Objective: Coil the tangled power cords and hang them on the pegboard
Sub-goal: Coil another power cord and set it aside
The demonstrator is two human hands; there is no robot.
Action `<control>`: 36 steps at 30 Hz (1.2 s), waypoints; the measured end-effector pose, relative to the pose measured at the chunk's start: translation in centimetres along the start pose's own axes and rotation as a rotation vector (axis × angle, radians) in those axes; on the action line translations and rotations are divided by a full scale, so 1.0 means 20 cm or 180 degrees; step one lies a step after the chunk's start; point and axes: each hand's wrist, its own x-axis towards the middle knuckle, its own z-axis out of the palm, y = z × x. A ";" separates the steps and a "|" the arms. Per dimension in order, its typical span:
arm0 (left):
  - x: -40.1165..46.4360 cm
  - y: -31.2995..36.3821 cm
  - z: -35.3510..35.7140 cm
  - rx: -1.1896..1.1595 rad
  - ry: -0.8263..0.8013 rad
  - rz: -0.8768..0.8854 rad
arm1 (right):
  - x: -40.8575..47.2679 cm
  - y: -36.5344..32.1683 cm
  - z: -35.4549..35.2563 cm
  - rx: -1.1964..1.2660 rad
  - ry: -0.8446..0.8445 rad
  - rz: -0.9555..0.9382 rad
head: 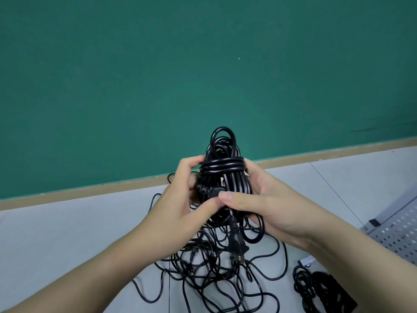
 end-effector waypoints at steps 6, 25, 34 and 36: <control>0.00 0.00 -0.04 -0.0011 -0.0143 -0.0073 | -0.02 0.03 0.01 -0.0020 -0.0132 0.0046; -0.02 0.02 0.13 0.0447 0.0688 -0.0025 | -0.04 0.02 0.03 -0.0309 0.0106 -0.0081; 0.08 0.07 0.07 -0.0549 0.0303 -0.0390 | 0.02 -0.10 -0.05 0.0231 -0.0069 0.0271; 0.08 0.07 0.07 -0.0836 0.0080 -0.0541 | 0.03 -0.09 -0.08 0.0374 0.0111 0.0492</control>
